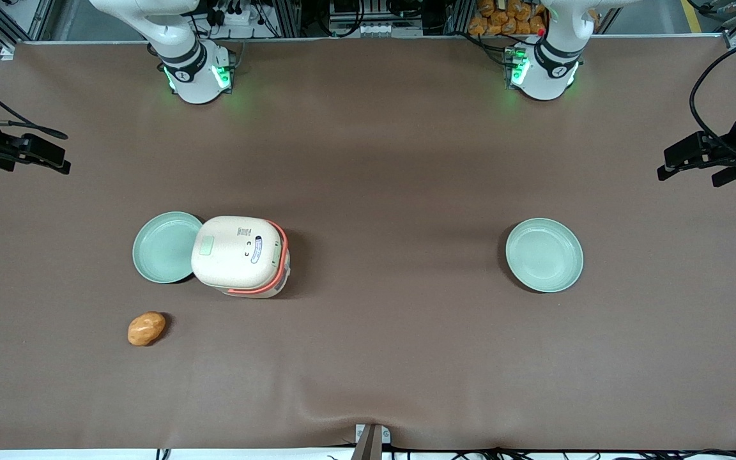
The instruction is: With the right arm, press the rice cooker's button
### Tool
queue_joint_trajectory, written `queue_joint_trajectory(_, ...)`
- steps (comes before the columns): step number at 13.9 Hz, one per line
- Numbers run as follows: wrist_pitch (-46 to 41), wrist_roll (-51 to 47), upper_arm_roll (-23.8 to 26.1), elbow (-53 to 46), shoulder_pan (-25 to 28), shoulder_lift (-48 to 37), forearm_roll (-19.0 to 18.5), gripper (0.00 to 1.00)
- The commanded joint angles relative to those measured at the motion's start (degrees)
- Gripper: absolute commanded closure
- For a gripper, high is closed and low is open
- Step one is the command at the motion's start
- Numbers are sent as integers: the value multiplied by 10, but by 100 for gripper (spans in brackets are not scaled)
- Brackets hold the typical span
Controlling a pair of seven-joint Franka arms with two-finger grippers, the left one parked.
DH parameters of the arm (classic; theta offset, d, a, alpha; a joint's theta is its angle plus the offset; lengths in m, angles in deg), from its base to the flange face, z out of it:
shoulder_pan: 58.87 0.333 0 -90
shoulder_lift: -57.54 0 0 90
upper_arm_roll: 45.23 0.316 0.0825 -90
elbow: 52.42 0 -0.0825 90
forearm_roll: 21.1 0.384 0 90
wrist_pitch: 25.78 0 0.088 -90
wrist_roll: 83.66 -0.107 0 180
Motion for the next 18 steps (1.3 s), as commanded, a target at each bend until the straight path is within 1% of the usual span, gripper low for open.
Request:
queue_joint_trajectory(1,2,4,0,6,5,-6,-10,0)
queue_joint_trajectory(5,5,9,1,2,6,-6,-10,0)
queue_joint_trajectory(9,-11,6,2,0,11,-6,-2,0)
queue_joint_trajectory(10,-15,9,3,-5,15,-6,-2,0)
queue_joint_trajectory(12,-50,8,5,-6,35,-5,-6,0)
queue_joint_trajectory(13,-52,4,6,-6,49,-1,-8,0)
queue_joint_trajectory(16,-38,4,7,-6,64,14,-1,0)
queue_joint_trajectory(18,5,2,7,-5,83,33,-3,0)
